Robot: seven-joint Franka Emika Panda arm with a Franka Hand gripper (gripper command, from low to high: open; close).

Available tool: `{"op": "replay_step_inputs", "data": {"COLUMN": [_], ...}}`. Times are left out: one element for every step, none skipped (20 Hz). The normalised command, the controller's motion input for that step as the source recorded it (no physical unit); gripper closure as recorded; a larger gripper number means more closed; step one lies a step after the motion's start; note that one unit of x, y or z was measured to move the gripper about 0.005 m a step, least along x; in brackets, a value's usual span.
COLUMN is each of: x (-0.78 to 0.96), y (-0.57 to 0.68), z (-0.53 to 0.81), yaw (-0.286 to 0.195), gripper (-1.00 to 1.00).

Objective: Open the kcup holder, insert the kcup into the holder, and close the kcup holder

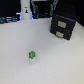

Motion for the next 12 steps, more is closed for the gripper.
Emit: {"op": "replay_step_inputs", "data": {"x": [-0.17,-0.22,-0.17,-0.22,-0.23,-0.22,-0.20,-0.20,-0.22,-0.25,-0.30,-0.33], "y": [0.56,0.64,0.57,0.65,0.64,0.64,0.66,0.65,0.65,0.63,0.62,0.62], "z": [0.11,0.05,0.10,0.05,0.03,0.02,0.01,0.01,0.01,0.01,0.01,0.01], "yaw": [-0.131,-0.184,-0.143,-0.186,-0.194,-0.201,-0.206,-0.208,-0.208,-0.202,-0.201,-0.189], "gripper": [-1.00,-1.00,-1.00,-1.00,-1.00,-1.00,-1.00,-1.00,-1.00,-1.00,-1.00,-1.00]}}
